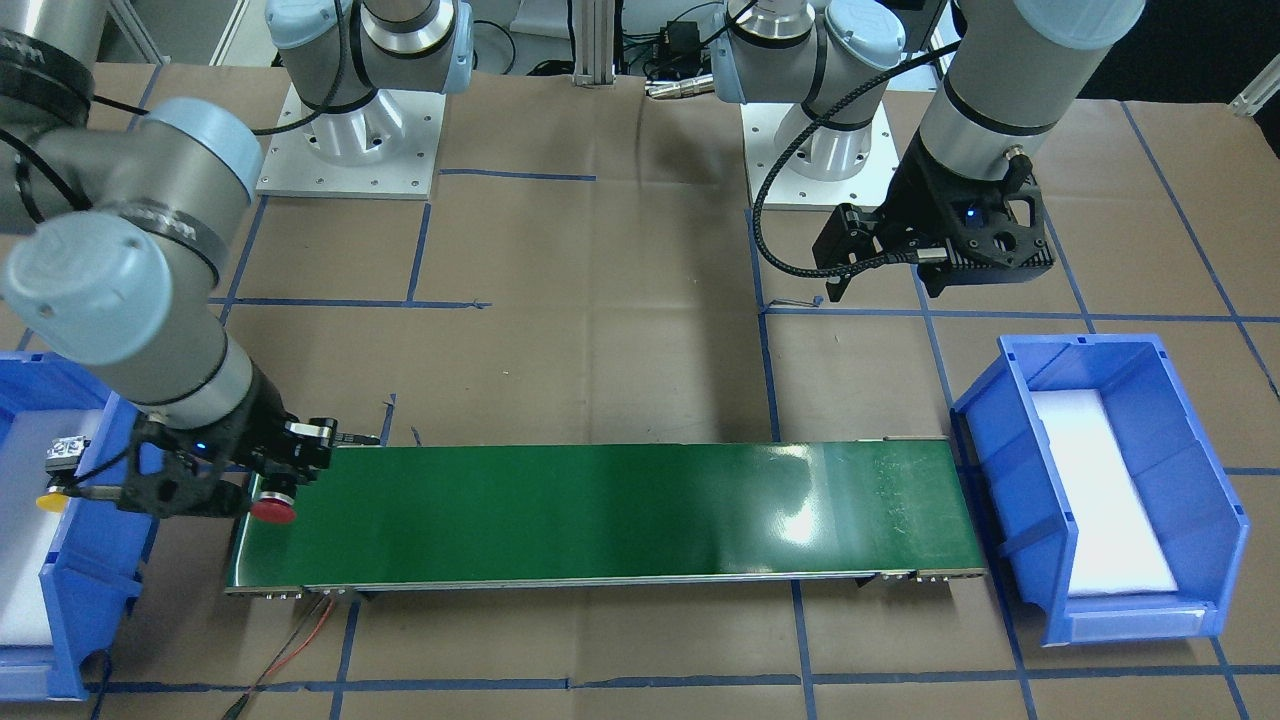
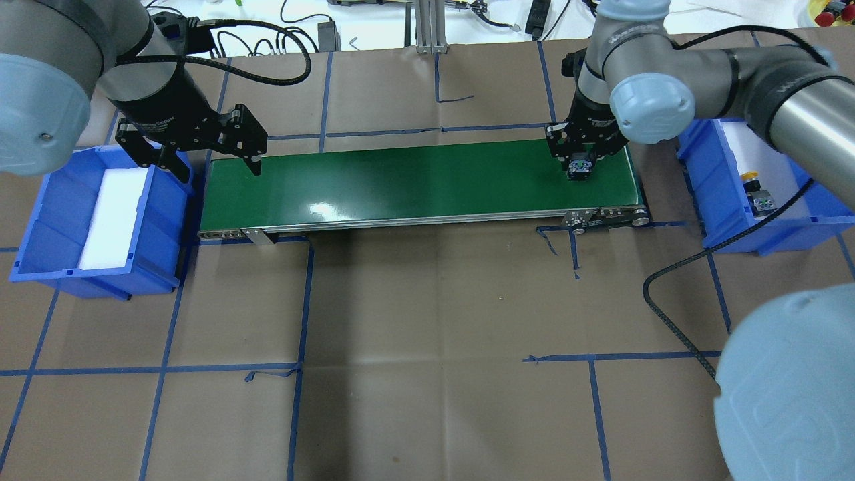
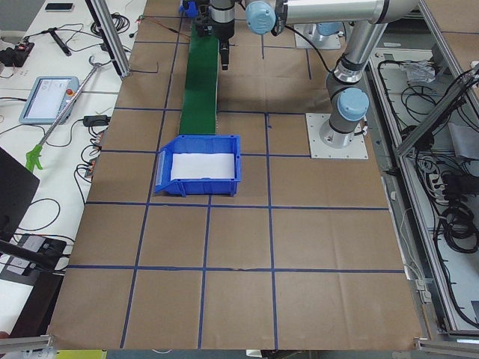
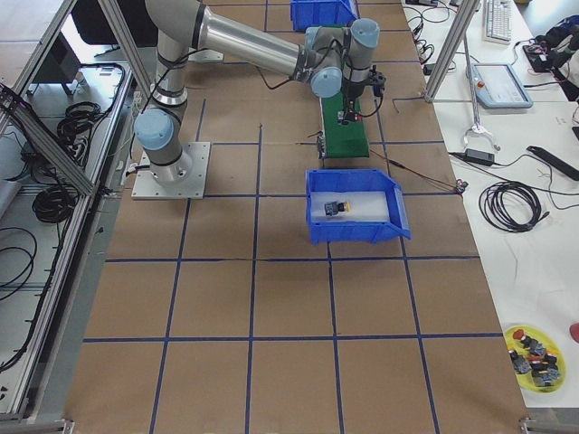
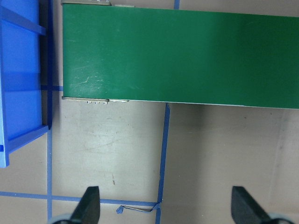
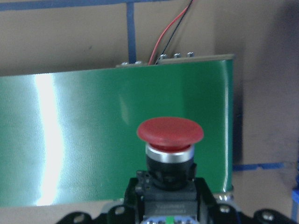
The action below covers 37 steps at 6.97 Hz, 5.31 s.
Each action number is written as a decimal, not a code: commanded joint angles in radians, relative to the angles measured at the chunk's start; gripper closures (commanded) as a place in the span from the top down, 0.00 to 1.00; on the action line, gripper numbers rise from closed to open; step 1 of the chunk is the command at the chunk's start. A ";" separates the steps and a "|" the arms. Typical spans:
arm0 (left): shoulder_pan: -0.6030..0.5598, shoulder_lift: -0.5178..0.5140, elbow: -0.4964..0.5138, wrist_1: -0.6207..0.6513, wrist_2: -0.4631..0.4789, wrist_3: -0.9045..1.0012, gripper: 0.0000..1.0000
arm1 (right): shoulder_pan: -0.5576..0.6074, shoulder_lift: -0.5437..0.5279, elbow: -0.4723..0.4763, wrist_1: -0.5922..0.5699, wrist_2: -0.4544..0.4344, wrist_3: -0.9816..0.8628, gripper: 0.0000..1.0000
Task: Transport two buttons from left to right
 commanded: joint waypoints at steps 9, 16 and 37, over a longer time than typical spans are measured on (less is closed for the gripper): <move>0.000 0.000 0.002 0.000 -0.002 -0.008 1.00 | -0.384 0.258 -0.268 0.060 0.004 -0.520 0.07; 0.000 0.000 0.002 0.000 -0.002 -0.008 1.00 | -0.384 0.361 -0.256 0.040 0.003 -0.474 0.15; 0.000 -0.003 0.008 -0.002 0.000 -0.009 1.00 | 0.167 -0.454 0.187 0.166 0.015 0.060 1.00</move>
